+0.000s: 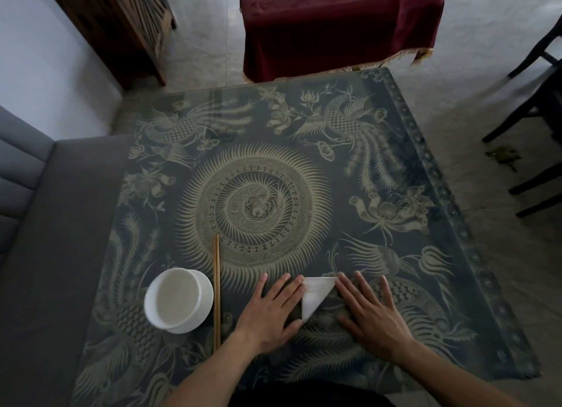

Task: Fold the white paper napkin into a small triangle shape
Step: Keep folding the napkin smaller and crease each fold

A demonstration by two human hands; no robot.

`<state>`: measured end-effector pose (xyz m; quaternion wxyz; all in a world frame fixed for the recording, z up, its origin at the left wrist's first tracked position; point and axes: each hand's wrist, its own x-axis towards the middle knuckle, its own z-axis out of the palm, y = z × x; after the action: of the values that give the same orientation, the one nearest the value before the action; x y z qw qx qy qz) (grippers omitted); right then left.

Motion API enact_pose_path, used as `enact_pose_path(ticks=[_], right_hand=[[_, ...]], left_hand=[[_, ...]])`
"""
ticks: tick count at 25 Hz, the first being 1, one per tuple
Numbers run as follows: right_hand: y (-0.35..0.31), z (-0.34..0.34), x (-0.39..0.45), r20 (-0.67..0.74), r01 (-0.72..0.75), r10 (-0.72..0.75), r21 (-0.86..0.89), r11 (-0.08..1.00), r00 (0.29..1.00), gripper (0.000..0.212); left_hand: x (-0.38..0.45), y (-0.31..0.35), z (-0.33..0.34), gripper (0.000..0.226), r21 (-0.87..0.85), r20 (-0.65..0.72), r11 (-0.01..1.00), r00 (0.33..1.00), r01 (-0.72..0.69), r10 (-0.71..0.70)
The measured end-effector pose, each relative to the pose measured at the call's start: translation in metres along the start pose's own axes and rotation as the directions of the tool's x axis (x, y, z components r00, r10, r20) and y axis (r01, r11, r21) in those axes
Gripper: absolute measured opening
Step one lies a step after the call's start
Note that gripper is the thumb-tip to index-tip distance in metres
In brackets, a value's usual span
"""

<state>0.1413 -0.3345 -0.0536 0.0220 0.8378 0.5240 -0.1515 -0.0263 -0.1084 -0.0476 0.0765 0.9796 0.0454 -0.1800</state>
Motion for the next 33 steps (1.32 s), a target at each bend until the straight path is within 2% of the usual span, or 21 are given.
enact_pose_path(ticks=[3, 8, 12, 15, 22, 30, 33], right_hand=[[-0.008, 0.001, 0.002, -0.031, 0.004, -0.002, 0.033, 0.999, 1.000, 0.073], [-0.026, 0.000, 0.012, -0.036, 0.102, -0.101, 0.021, 0.995, 0.994, 0.074], [-0.024, -0.001, 0.017, 0.008, 0.117, -0.117, -0.011, 0.993, 0.993, 0.074], [-0.022, -0.001, 0.017, 0.021, 0.120, -0.119, -0.025, 0.992, 0.993, 0.076], [-0.022, 0.000, 0.016, 0.024, 0.127, -0.127, -0.023, 0.992, 0.992, 0.076], [-0.023, -0.001, 0.017, 0.023, 0.129, -0.128, -0.018, 0.992, 0.991, 0.076], [-0.023, -0.003, 0.016, 0.034, 0.126, -0.125, -0.017, 0.992, 0.992, 0.076]], left_hand=[[0.001, 0.001, -0.003, 0.071, 0.003, -0.011, 1.000, 1.000, -0.005, 0.005], [0.006, 0.008, -0.008, 0.066, -0.058, -0.100, 0.998, 0.995, -0.008, 0.002], [0.021, 0.022, -0.004, 0.070, -0.046, -0.045, 0.994, 0.995, -0.094, 0.092], [0.022, 0.027, 0.005, 0.071, -0.025, -0.001, 0.996, 0.996, -0.089, 0.089], [-0.003, 0.019, 0.015, 0.075, 0.009, -0.056, 0.990, 0.989, -0.140, 0.140], [-0.042, 0.014, 0.030, 0.067, -0.001, -0.039, 0.974, 0.973, -0.227, 0.227], [-0.024, 0.022, 0.017, 0.067, 0.013, -0.058, 0.987, 0.985, -0.161, 0.162]])
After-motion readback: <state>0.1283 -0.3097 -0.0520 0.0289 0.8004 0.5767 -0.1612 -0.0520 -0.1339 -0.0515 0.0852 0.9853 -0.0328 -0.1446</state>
